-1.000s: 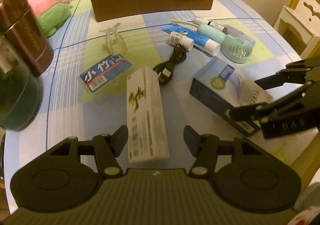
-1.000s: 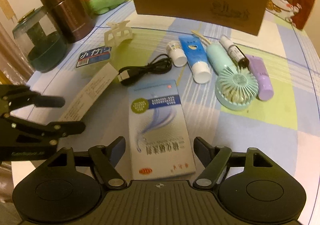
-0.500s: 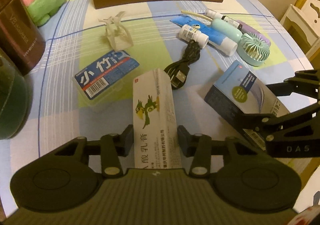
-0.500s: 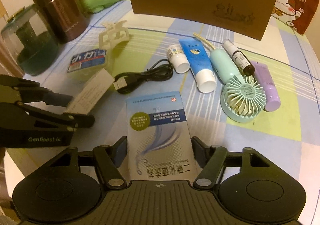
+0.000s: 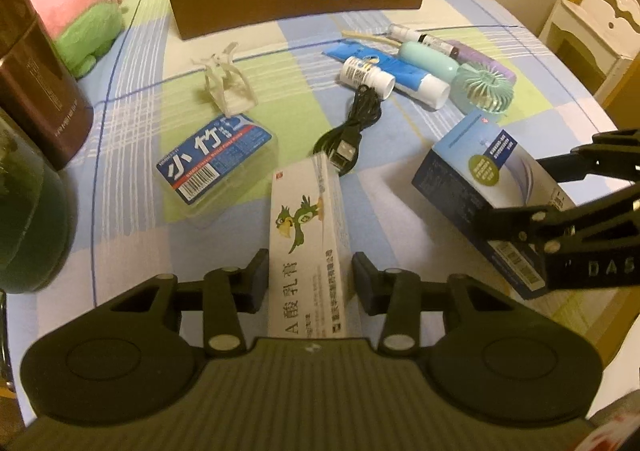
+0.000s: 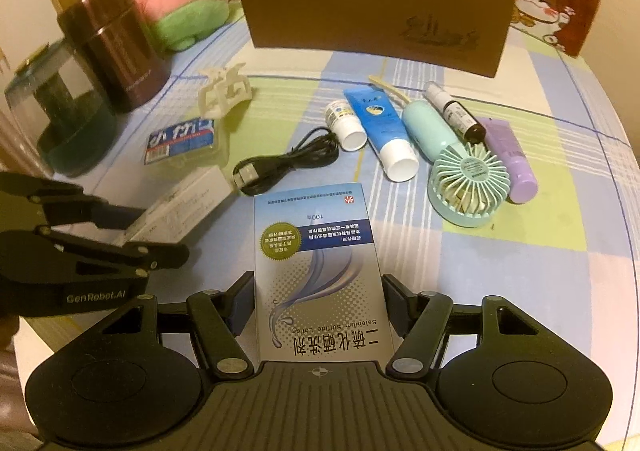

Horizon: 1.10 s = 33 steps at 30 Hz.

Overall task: Organize rigid objects
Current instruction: 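Grasp the ointment box with the left tool while the right tool grasps the medicine box, then carry both boxes into the brown box and open both tools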

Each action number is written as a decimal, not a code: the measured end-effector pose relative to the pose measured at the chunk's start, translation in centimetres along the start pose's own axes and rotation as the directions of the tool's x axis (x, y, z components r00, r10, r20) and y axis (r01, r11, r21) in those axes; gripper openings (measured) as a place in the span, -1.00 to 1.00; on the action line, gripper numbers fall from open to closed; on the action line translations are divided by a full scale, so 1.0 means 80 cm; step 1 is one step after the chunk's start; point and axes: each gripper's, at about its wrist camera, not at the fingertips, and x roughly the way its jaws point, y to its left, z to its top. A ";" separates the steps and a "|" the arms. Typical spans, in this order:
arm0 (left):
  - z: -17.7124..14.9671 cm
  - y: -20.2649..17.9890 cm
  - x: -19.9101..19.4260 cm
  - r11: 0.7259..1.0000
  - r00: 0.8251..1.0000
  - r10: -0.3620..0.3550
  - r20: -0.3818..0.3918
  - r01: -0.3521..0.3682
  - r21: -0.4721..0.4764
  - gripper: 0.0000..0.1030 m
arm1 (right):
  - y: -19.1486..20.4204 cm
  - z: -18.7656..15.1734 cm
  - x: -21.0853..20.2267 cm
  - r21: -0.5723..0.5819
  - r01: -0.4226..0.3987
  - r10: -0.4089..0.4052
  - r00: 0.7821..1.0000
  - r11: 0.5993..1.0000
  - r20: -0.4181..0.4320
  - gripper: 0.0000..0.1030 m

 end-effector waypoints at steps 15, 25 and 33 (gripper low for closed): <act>-0.008 -0.004 0.007 0.999 0.998 -0.037 -0.042 0.037 0.007 -0.04 | -0.005 -0.020 0.005 0.042 0.008 -0.006 0.999 0.999 -0.047 0.28; 0.007 -0.011 -0.001 0.999 0.999 0.019 -0.035 -0.020 -0.025 -0.32 | -0.023 0.003 -0.003 0.002 -0.027 0.027 1.000 1.000 -0.013 0.27; 0.069 -0.017 -0.029 0.997 0.997 0.053 0.050 -0.050 -0.056 -0.32 | -0.054 0.060 -0.021 0.007 -0.064 0.064 0.996 0.998 0.058 0.27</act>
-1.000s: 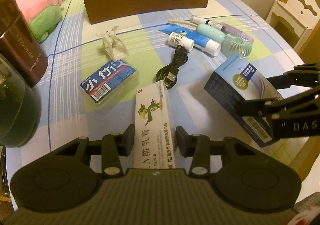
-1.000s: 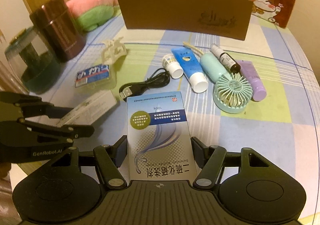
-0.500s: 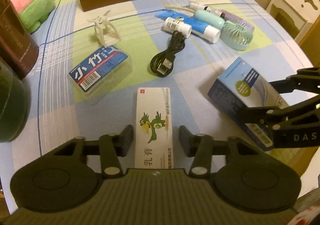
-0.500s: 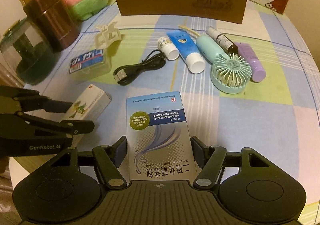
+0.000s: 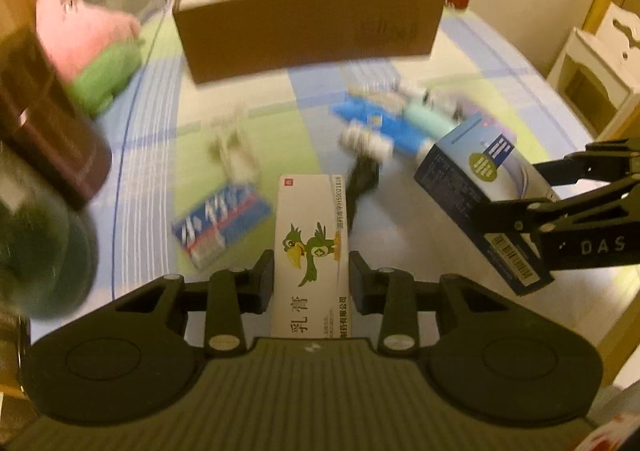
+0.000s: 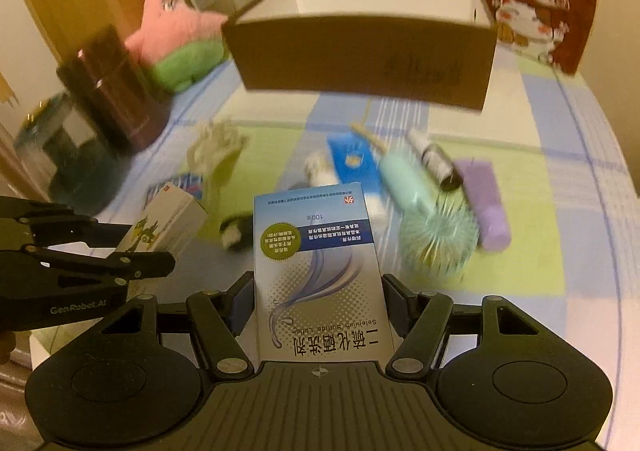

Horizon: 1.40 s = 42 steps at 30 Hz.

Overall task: Organize rigid objects
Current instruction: 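Carry both boxes into the brown box and open both tools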

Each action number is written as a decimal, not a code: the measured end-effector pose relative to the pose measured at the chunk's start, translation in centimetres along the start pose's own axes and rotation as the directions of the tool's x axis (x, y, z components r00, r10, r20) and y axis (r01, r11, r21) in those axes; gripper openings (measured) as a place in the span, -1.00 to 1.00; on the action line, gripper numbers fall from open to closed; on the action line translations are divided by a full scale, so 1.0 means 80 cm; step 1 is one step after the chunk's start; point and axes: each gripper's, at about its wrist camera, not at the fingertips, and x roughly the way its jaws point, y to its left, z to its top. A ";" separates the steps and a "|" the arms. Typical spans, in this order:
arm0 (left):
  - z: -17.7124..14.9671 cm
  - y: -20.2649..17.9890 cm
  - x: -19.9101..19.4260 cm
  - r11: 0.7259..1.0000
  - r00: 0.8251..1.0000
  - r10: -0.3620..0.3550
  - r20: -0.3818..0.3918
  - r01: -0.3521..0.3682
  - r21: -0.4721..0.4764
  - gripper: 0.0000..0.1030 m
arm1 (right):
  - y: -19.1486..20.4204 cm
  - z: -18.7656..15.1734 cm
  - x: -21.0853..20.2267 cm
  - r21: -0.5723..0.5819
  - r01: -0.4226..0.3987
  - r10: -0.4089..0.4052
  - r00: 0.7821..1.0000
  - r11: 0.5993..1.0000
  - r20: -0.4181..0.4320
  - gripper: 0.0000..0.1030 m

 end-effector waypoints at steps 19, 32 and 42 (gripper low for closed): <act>0.239 0.014 0.049 0.998 0.978 0.057 0.201 -0.051 -0.034 -0.32 | -0.092 0.224 0.029 0.035 0.009 -0.016 0.979 0.999 0.203 0.27; 0.349 0.038 0.124 0.994 0.971 0.096 0.217 -0.081 -0.077 -0.32 | -0.142 0.332 0.101 0.093 0.027 -0.048 0.974 0.995 0.222 0.27; 0.377 0.043 0.191 0.989 0.982 0.110 0.155 -0.093 -0.114 -0.32 | -0.173 0.347 0.164 0.166 0.053 -0.079 0.986 0.985 0.149 0.27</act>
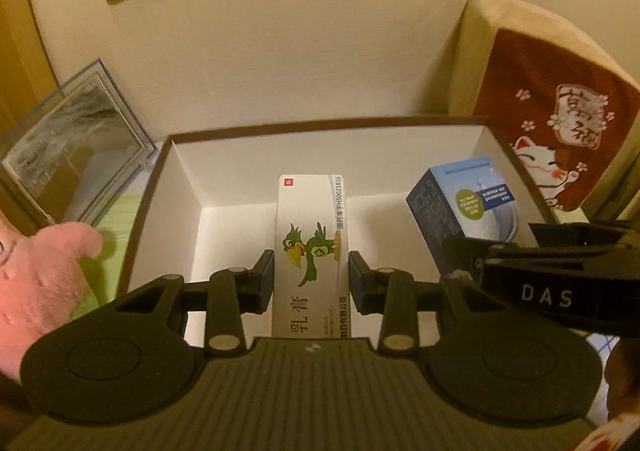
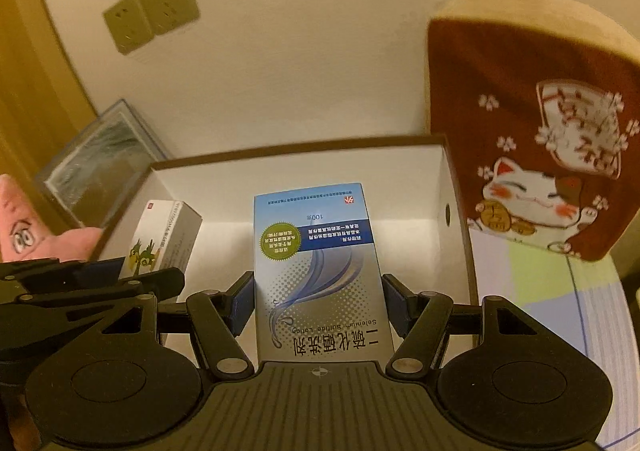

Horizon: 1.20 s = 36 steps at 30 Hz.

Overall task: Organize rigid objects
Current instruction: 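Carry both boxes into the brown box and open both tools, then withdraw both tools from the brown box back over the table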

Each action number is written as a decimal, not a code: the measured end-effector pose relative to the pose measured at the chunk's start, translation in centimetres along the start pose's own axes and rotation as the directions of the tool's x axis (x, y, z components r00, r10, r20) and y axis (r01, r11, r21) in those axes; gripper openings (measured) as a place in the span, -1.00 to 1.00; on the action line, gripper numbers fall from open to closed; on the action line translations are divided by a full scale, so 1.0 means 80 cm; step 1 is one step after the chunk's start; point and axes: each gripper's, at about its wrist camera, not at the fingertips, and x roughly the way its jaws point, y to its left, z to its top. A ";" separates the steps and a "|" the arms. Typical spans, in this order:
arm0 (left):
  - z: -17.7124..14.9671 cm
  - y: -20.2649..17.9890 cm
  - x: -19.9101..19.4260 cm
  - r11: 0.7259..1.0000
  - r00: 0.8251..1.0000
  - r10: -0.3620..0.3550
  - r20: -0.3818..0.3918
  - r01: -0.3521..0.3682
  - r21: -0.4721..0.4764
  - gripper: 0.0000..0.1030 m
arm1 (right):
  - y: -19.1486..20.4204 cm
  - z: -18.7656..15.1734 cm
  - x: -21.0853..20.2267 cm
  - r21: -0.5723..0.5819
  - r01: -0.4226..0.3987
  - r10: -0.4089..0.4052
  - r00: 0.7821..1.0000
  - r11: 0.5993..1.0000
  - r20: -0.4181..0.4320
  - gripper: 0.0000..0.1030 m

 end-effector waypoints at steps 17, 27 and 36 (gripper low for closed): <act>-0.010 0.011 0.039 1.000 0.998 -0.005 -0.056 0.003 -0.024 -0.10 | -0.014 -0.002 0.036 0.090 -0.038 0.043 0.998 0.995 -0.045 0.30; -0.021 0.025 0.000 1.000 1.000 -0.007 -0.017 0.006 -0.019 0.16 | -0.015 -0.006 0.000 0.073 -0.124 0.123 0.992 0.990 0.019 0.62; -0.053 0.018 -0.059 1.000 0.999 -0.001 0.032 0.000 0.010 0.16 | -0.016 -0.038 -0.060 -0.010 -0.148 0.148 0.986 0.989 0.071 0.62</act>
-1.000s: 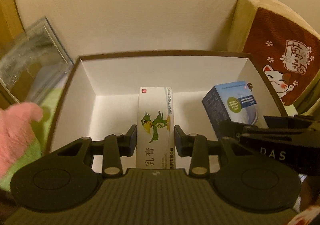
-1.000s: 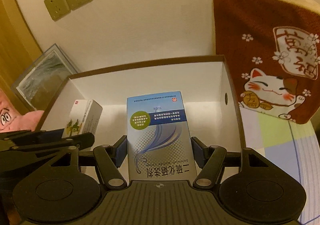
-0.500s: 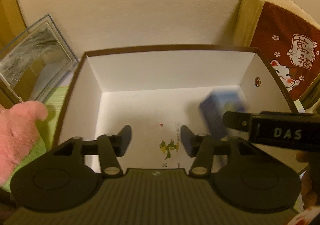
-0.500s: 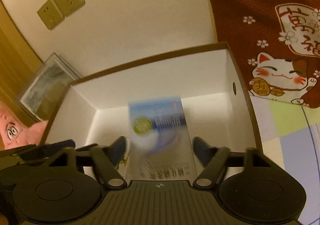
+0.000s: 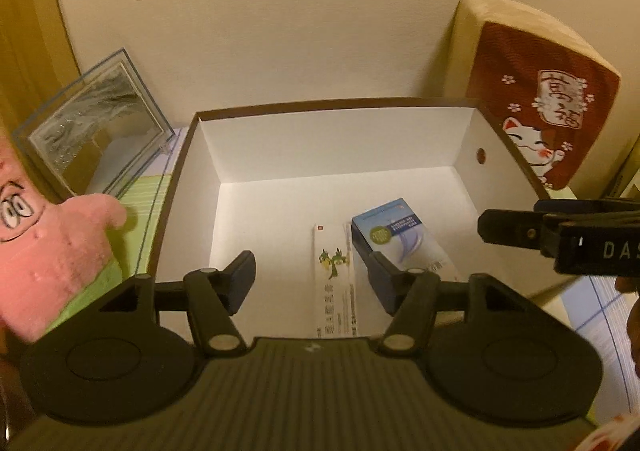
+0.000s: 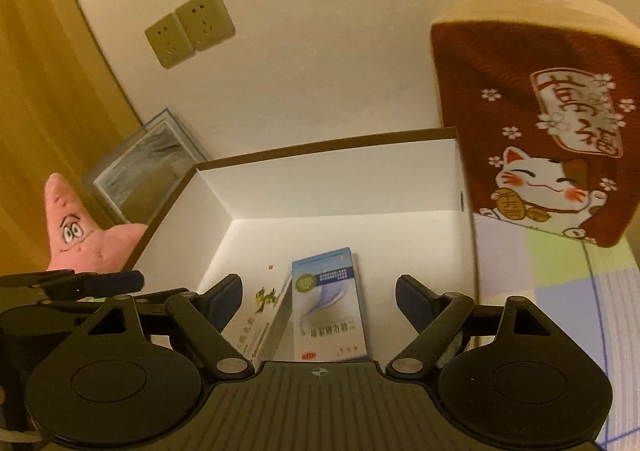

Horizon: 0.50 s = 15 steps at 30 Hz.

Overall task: Organize rigid objects
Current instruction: 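Withdraw both tools from the brown box back over the table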

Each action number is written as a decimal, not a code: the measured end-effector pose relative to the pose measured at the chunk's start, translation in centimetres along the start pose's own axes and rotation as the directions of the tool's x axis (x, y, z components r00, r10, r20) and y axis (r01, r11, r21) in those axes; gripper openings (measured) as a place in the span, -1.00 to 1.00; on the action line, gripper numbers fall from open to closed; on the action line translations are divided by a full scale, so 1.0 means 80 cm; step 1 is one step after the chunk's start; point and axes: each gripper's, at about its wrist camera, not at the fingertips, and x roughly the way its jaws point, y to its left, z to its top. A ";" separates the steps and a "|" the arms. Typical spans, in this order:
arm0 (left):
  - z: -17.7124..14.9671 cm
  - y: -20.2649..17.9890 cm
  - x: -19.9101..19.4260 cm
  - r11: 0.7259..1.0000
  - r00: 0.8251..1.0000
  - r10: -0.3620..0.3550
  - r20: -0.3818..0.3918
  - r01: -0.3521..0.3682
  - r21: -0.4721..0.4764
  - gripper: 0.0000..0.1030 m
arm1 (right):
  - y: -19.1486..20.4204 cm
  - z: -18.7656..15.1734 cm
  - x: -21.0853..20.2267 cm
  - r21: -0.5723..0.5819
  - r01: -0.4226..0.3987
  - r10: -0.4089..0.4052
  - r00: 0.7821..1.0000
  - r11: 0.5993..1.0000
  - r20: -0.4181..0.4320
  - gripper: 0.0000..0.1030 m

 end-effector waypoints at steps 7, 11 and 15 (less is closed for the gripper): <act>-0.035 -0.009 -0.052 1.000 0.999 0.021 0.038 -0.020 -0.002 0.16 | 0.007 -0.031 -0.043 -0.061 -0.020 0.021 1.000 0.998 0.006 0.62; -0.061 -0.011 -0.081 0.999 0.999 0.035 0.032 -0.035 -0.017 0.16 | 0.011 -0.049 -0.069 -0.062 -0.043 0.044 0.999 0.997 0.014 0.62; -0.087 -0.012 -0.111 0.999 0.999 0.036 0.026 -0.035 -0.030 0.16 | 0.014 -0.066 -0.093 -0.054 -0.066 0.067 0.998 0.996 0.022 0.62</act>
